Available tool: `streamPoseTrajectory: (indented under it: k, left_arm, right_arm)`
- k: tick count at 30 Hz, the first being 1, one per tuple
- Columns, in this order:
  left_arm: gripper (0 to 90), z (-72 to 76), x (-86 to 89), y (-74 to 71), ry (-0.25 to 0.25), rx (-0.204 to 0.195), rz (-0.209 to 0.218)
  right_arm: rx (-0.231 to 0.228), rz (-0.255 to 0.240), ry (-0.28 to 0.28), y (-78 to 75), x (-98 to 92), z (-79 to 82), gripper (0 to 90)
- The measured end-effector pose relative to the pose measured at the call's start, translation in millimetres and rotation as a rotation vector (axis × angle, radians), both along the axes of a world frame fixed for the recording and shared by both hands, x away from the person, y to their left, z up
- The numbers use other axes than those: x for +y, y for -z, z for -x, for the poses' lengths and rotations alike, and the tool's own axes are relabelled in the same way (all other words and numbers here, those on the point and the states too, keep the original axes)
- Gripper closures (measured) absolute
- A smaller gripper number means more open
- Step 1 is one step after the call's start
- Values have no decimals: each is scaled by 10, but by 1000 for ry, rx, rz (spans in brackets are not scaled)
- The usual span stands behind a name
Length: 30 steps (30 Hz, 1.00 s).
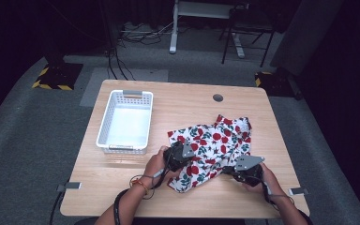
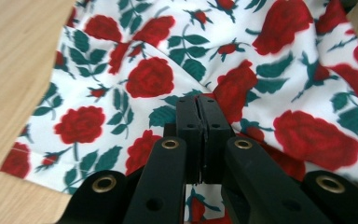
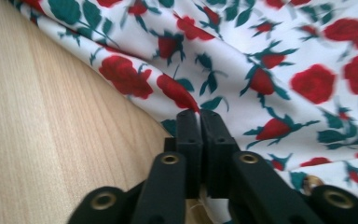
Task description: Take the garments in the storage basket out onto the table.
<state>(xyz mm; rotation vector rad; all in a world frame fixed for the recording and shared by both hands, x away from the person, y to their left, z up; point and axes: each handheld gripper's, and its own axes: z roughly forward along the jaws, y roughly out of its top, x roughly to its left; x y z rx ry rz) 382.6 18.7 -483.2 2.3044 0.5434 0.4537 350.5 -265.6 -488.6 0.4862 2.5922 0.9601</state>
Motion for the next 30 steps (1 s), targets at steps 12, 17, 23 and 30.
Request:
streamPoseTrajectory:
  k: [12, 17, 23, 30]
  left_arm:
    - [883, -50, 265, -197, -52, -46, 13]
    - [881, -48, 288, -150, -50, -39, -23]
    - [753, -84, 370, -65, -91, -25, 1]
    - [578, 40, 406, -130, -69, -30, 88]
  right_arm:
    - [-143, -170, 55, -601, -205, 90, 899]
    - [-158, -165, 68, -751, -22, -32, 898]
    - [-100, -124, 99, -679, 316, -421, 897]
    - [-30, -13, 151, -403, 583, -832, 895]
